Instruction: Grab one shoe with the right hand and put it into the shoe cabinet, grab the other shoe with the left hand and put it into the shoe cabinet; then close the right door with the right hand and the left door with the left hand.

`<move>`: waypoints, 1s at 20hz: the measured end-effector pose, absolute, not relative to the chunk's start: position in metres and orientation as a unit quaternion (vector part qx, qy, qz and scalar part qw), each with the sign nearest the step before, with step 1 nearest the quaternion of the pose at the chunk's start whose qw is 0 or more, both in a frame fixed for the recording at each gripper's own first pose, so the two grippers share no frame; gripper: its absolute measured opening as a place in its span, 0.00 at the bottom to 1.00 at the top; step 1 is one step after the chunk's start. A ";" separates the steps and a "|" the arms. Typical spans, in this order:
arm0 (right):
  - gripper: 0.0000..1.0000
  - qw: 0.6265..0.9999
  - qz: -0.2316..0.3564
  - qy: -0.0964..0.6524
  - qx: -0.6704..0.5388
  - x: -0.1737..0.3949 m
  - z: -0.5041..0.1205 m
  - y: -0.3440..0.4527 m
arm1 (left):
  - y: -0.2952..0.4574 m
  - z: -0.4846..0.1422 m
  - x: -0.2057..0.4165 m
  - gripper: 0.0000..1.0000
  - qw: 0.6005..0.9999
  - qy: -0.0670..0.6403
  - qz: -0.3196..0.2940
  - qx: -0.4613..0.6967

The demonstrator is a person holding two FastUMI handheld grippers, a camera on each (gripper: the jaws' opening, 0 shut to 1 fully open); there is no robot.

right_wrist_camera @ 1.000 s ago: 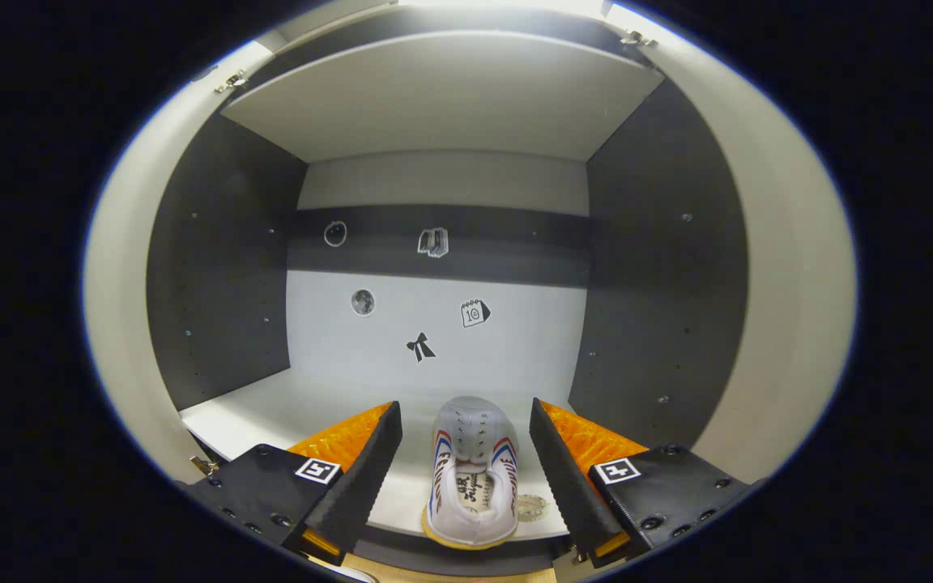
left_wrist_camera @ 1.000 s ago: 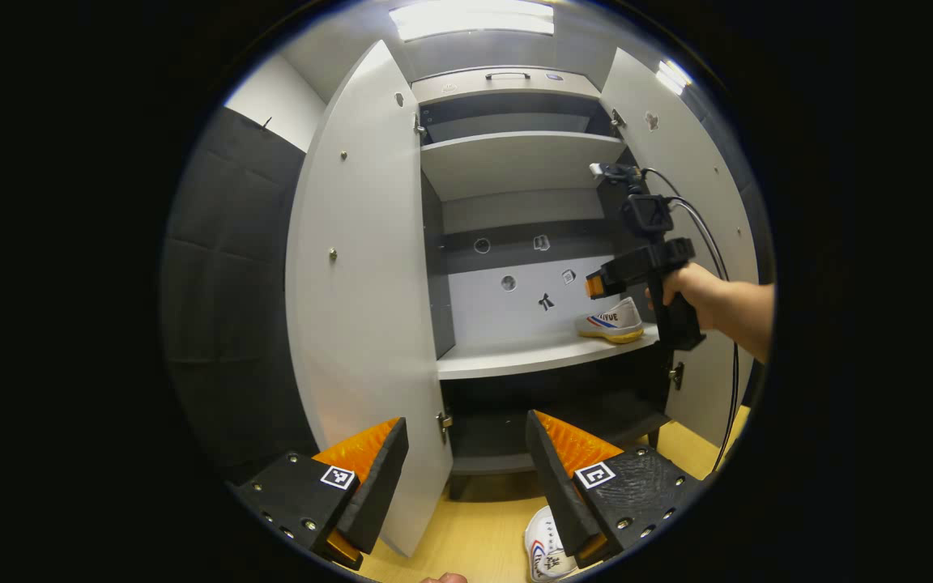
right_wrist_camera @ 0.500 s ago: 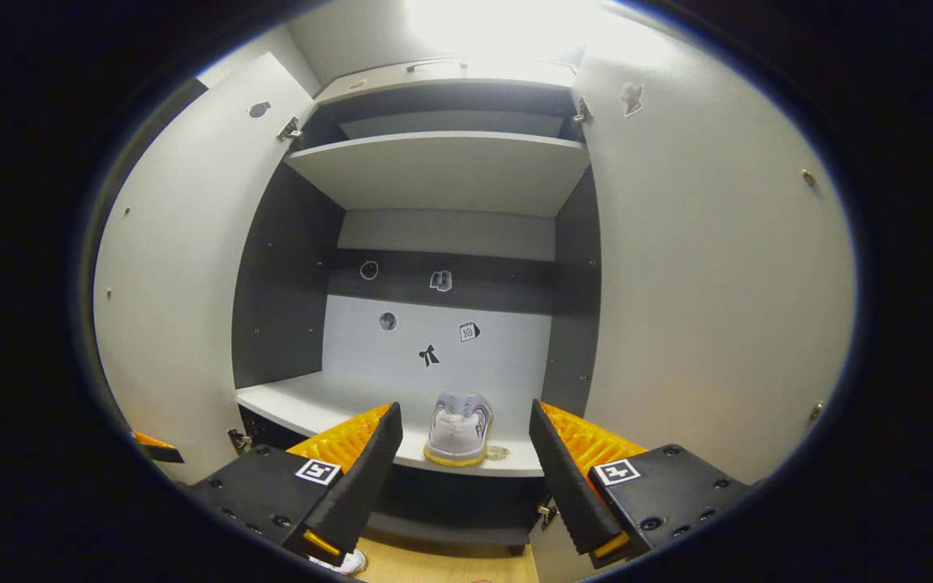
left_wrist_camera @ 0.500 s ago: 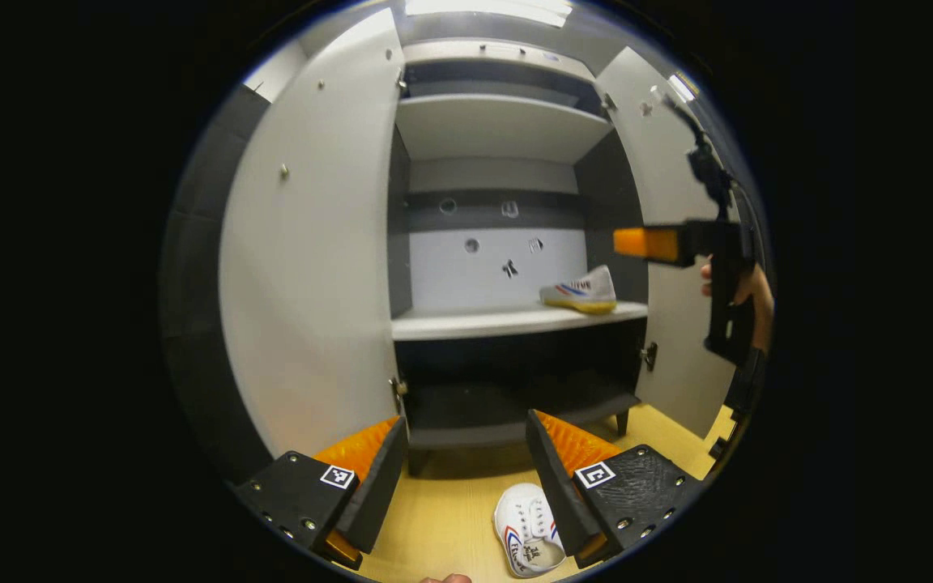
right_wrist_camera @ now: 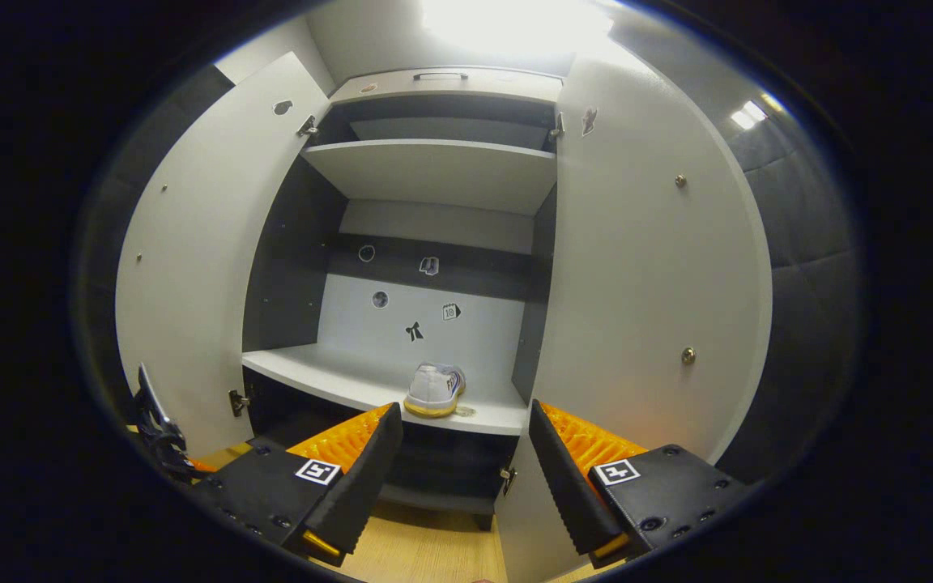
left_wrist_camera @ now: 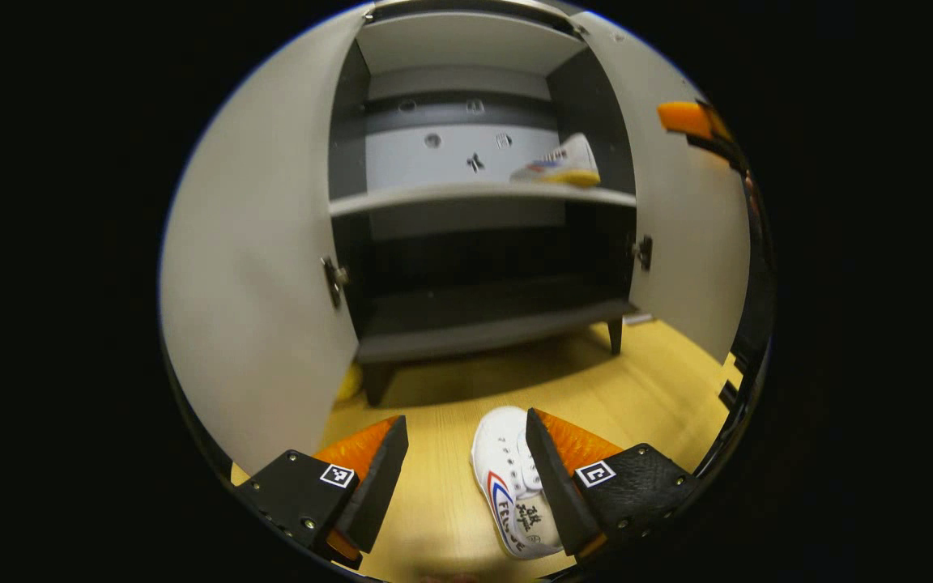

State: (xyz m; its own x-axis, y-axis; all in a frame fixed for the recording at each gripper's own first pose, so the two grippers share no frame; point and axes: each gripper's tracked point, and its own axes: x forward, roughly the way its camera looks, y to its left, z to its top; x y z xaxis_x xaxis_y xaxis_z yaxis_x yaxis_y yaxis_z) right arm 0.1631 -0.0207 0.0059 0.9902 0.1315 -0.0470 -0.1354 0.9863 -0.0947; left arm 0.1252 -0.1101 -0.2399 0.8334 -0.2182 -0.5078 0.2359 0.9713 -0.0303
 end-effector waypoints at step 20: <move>0.98 0.992 0.103 0.051 -0.043 0.156 -0.010 -0.001 | -0.134 -0.347 0.106 0.67 0.898 0.412 -0.156 -0.008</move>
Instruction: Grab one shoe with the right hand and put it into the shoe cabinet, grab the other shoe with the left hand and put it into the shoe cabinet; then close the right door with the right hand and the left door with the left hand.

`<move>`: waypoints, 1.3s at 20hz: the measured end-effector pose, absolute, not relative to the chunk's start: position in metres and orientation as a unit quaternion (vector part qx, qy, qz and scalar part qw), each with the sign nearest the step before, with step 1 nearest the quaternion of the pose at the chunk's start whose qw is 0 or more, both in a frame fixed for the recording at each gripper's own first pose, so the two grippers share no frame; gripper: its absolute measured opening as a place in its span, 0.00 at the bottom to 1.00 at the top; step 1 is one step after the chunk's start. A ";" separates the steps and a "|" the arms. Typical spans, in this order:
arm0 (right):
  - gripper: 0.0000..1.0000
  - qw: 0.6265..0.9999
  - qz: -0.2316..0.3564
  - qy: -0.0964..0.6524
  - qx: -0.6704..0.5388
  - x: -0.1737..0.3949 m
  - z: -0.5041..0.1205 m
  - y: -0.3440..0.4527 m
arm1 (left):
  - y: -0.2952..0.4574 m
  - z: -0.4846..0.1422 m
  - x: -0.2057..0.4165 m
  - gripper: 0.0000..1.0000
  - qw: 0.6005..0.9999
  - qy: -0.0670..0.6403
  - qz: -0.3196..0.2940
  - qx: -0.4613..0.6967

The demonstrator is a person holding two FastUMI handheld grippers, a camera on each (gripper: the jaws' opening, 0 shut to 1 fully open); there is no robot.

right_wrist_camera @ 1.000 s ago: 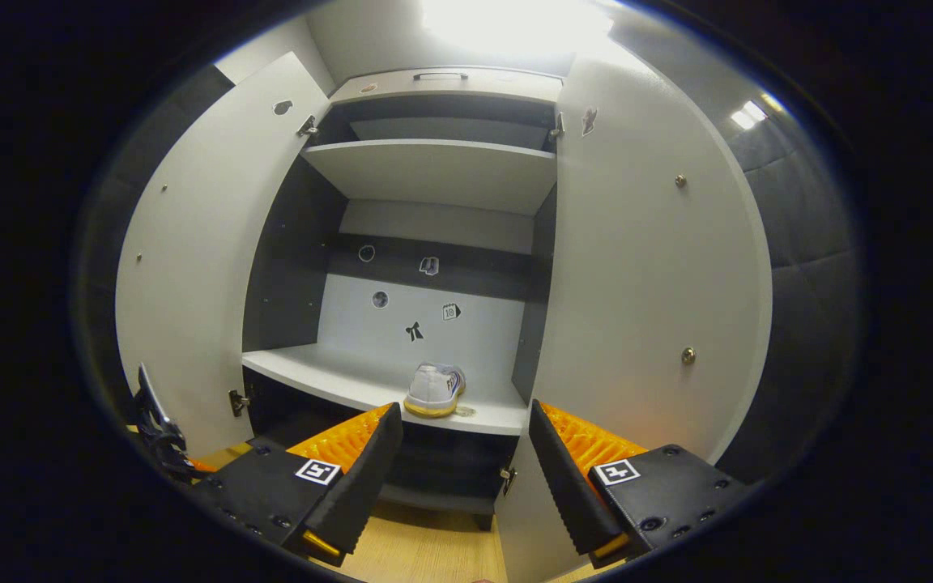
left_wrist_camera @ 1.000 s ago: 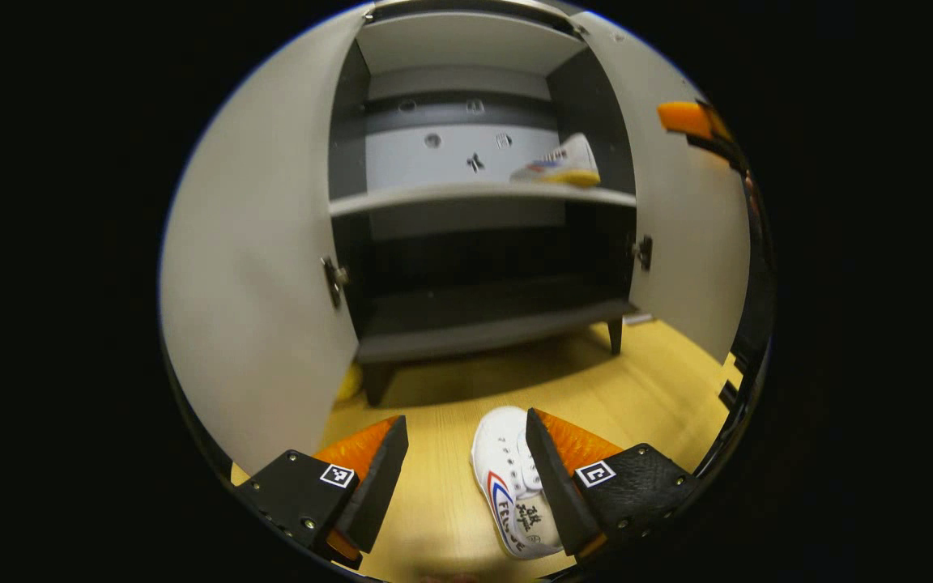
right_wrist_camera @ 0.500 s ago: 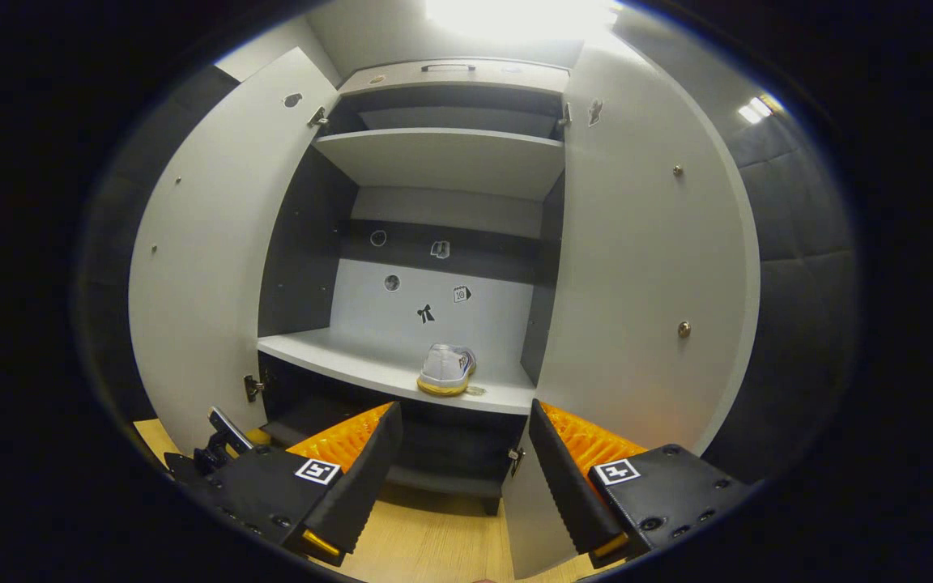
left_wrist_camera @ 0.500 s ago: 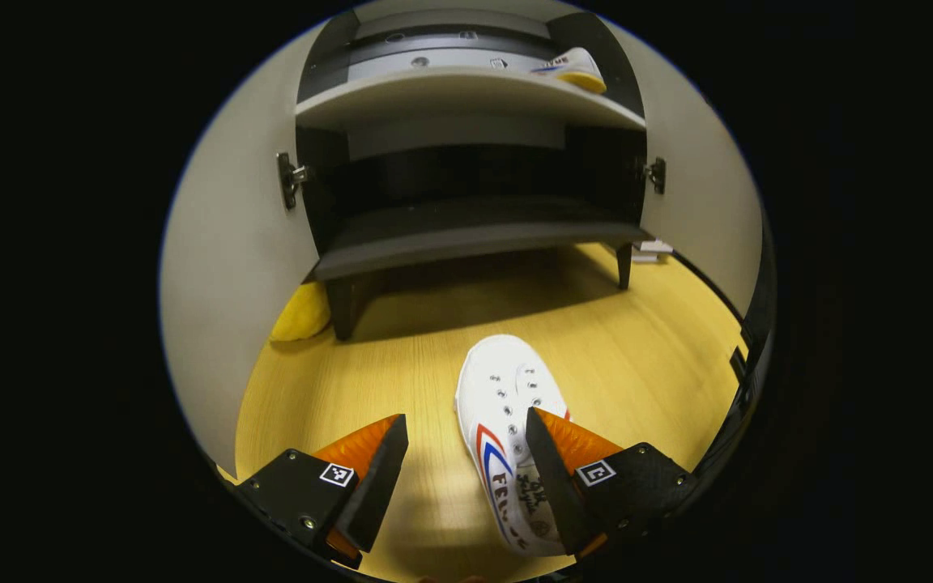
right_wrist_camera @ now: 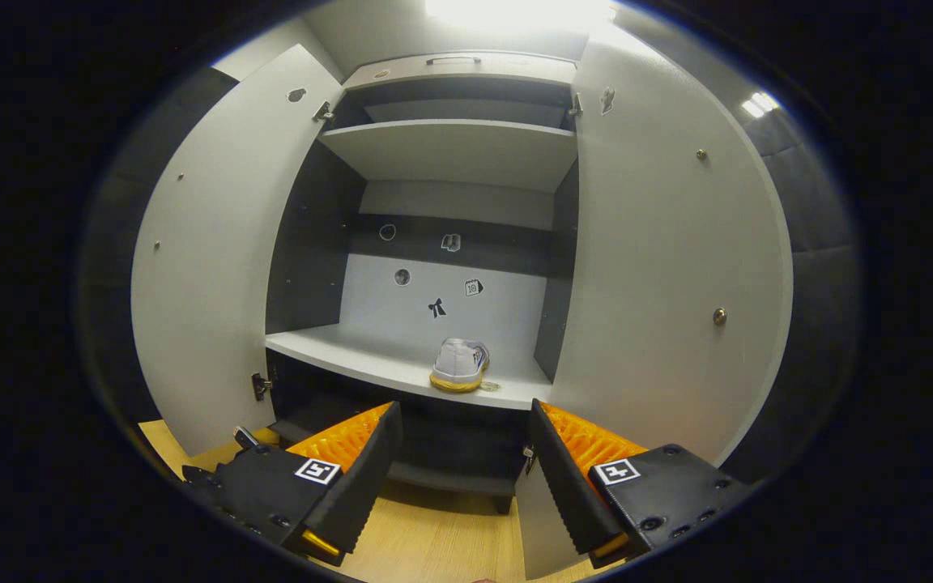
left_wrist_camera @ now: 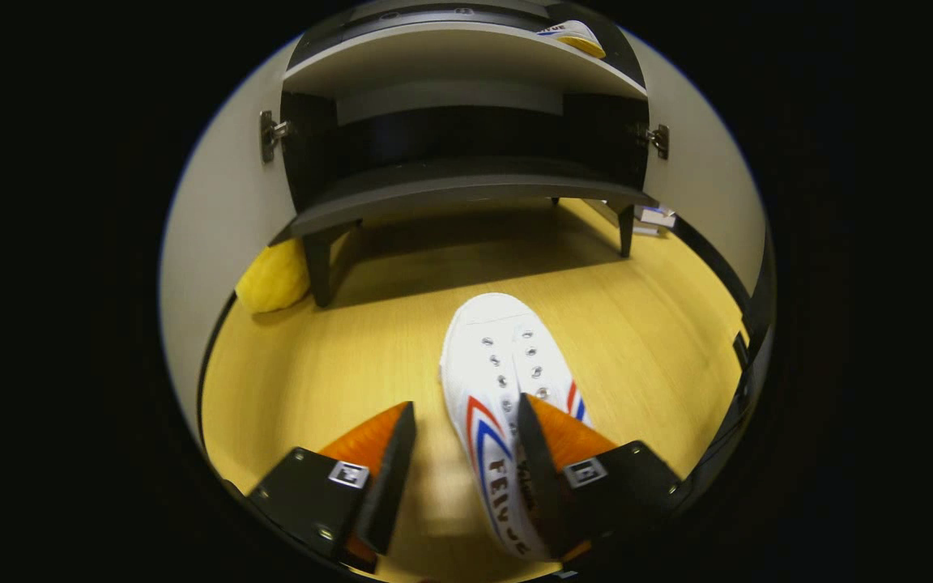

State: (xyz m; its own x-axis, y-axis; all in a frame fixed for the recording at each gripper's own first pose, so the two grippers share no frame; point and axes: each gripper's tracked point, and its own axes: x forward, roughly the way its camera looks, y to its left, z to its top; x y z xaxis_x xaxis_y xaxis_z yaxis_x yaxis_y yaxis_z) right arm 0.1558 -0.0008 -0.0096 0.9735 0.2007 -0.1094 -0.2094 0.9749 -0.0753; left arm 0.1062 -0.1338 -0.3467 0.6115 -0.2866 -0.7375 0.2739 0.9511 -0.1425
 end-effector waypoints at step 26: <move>0.98 0.989 0.147 0.016 -0.027 0.168 0.025 0.020 | -0.119 -0.274 0.140 0.00 0.942 0.322 -0.089 -0.024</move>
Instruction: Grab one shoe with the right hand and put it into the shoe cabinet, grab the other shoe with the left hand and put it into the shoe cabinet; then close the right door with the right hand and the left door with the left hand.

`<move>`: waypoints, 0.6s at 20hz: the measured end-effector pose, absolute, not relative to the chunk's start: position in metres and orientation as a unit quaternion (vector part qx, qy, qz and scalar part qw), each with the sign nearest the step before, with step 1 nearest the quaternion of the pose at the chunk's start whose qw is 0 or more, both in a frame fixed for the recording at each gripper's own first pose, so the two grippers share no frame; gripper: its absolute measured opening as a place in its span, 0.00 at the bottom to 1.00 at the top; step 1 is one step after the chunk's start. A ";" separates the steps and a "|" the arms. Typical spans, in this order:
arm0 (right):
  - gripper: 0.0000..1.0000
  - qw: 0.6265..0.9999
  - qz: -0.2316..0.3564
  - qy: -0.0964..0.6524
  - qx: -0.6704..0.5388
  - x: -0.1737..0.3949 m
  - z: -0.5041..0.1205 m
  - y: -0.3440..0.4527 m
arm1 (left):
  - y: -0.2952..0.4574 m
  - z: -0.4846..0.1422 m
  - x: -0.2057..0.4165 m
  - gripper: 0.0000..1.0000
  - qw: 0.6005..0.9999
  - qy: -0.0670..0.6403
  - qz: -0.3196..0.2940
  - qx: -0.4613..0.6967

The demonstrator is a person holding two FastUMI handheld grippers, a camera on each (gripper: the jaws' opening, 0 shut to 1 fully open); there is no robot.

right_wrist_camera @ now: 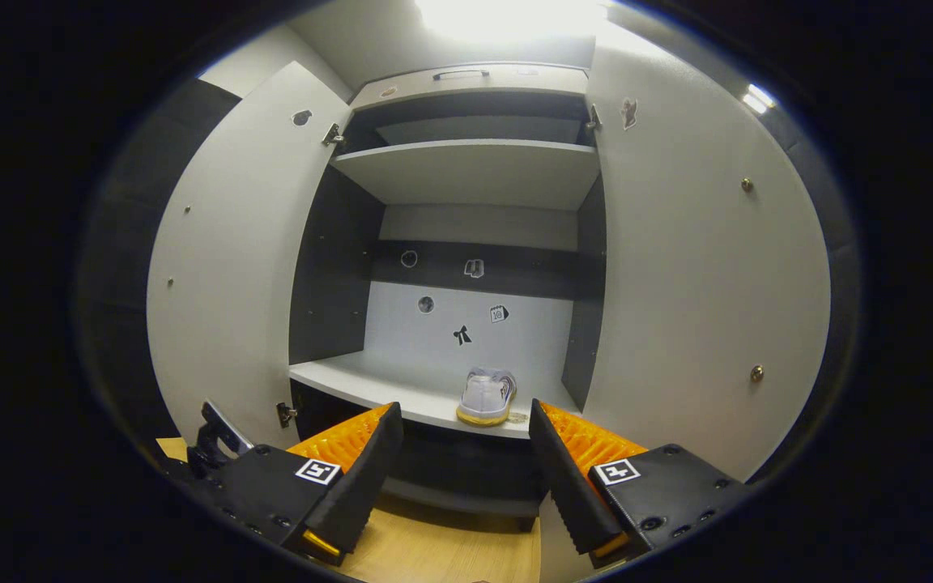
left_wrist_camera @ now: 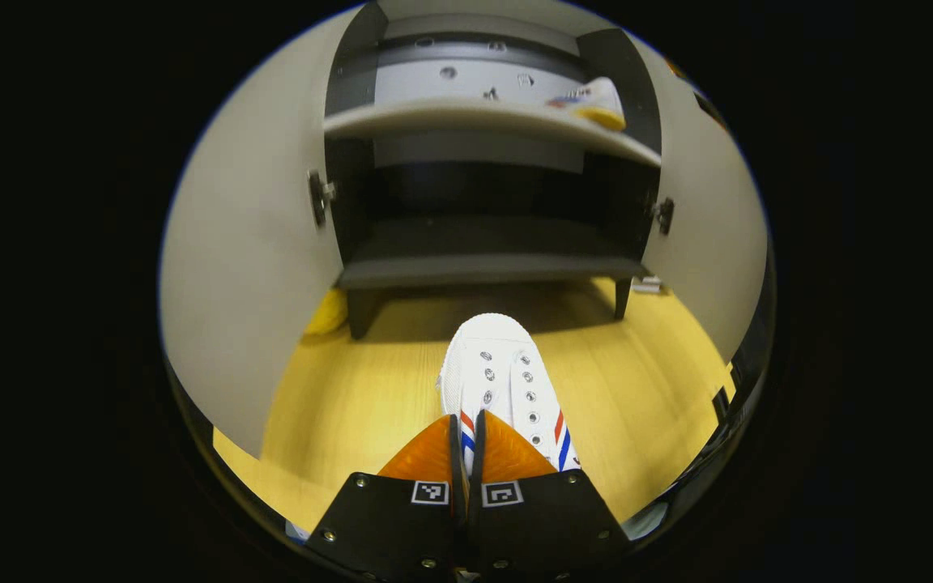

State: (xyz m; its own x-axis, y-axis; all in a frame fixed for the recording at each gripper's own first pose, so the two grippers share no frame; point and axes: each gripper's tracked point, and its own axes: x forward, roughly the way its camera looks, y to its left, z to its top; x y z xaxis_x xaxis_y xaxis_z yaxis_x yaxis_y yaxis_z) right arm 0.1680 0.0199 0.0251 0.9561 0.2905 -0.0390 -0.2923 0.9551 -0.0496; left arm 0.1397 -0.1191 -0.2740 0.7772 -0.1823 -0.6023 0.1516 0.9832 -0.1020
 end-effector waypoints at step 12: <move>0.98 0.992 0.128 -0.007 -0.022 0.160 0.038 0.007 | -0.103 -0.190 0.172 0.00 0.979 0.183 -0.070 -0.062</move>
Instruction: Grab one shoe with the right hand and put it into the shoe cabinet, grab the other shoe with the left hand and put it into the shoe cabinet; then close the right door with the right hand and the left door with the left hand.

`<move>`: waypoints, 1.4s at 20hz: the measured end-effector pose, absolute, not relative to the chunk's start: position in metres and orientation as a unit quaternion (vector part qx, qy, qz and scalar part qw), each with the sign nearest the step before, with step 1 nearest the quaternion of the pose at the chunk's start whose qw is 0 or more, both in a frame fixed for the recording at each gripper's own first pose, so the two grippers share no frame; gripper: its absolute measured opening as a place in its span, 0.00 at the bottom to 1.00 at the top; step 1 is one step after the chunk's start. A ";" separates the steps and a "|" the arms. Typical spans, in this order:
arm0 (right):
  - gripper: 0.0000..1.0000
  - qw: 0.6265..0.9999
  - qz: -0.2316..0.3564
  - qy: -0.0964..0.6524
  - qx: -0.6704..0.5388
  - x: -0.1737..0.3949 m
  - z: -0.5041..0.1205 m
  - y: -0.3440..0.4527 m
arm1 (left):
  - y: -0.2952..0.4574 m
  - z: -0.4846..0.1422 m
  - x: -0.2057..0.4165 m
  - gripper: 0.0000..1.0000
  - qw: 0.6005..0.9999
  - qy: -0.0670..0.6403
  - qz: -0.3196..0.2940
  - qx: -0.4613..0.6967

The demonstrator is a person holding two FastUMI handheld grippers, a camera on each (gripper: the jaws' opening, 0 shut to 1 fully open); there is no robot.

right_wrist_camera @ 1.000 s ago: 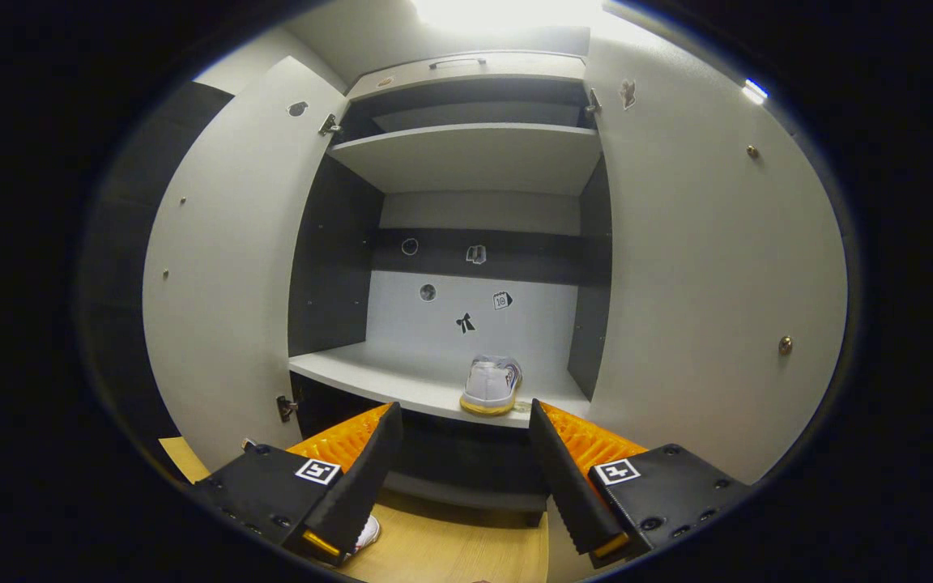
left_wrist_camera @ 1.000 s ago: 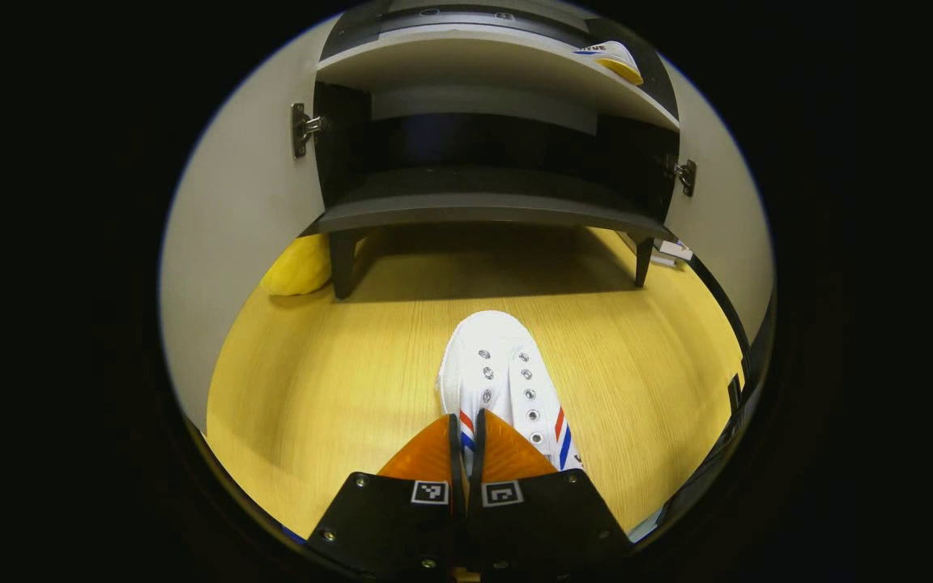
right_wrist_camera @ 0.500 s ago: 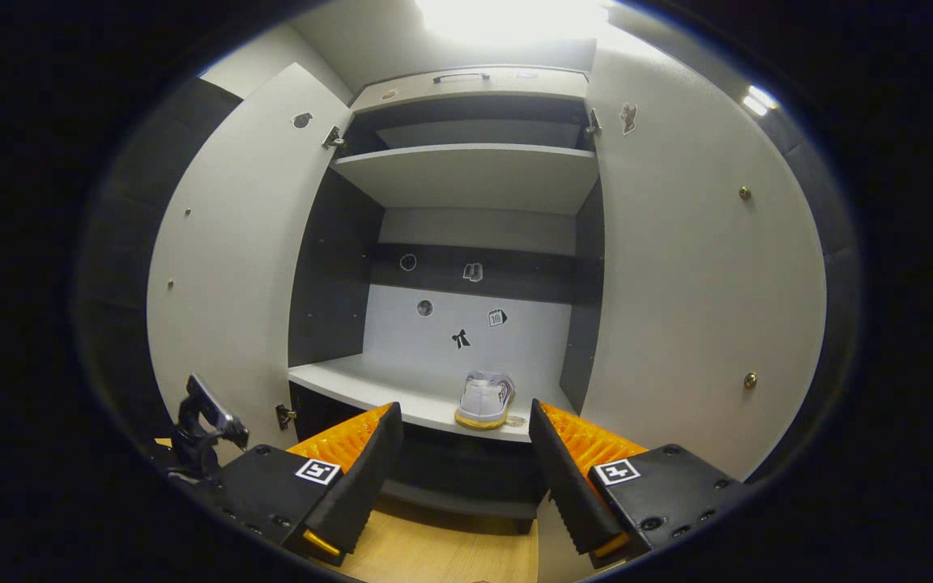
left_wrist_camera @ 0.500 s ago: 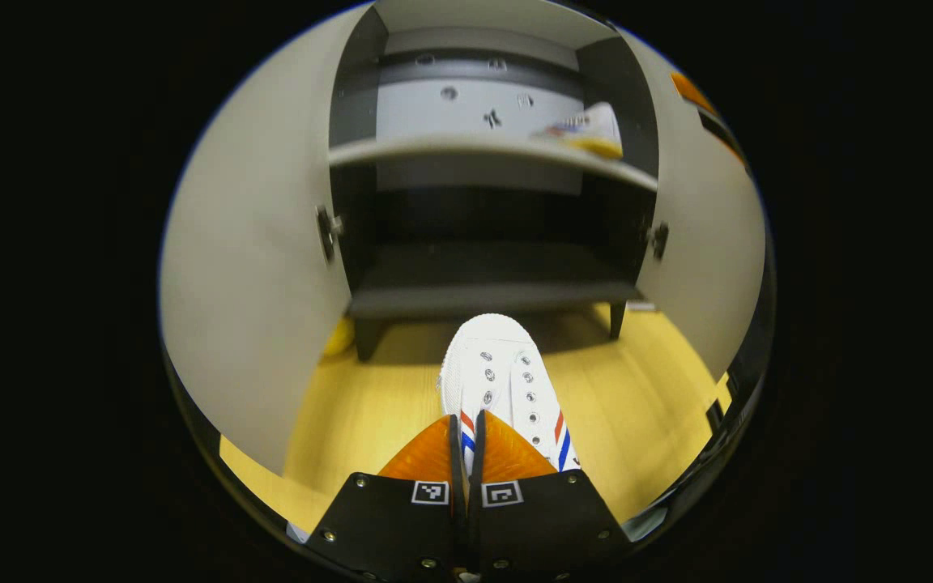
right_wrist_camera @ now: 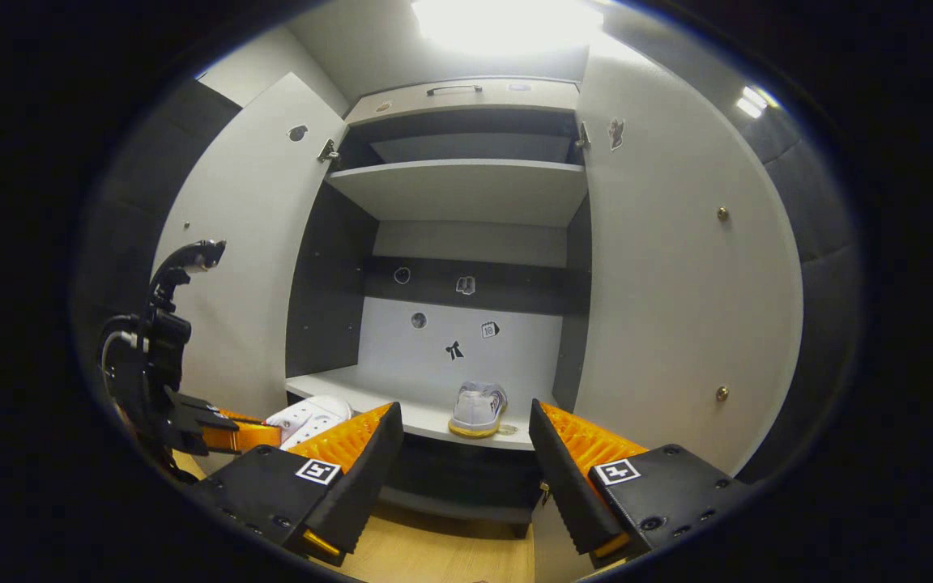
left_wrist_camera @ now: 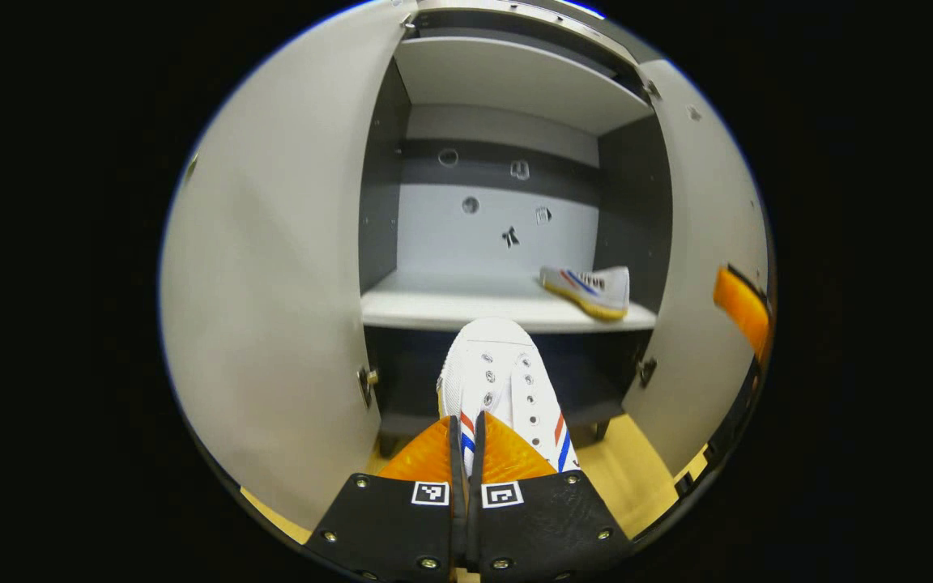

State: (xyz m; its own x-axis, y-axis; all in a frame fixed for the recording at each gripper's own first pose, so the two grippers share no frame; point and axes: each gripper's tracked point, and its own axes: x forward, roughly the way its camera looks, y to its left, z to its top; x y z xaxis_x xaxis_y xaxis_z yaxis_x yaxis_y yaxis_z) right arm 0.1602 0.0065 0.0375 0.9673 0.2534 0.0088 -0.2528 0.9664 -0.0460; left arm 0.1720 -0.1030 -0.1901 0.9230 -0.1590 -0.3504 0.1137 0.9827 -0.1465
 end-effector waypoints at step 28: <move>0.98 0.994 0.089 0.067 -0.008 0.120 -0.018 -0.041 | -0.108 -0.205 0.165 0.00 0.978 0.199 -0.059 -0.033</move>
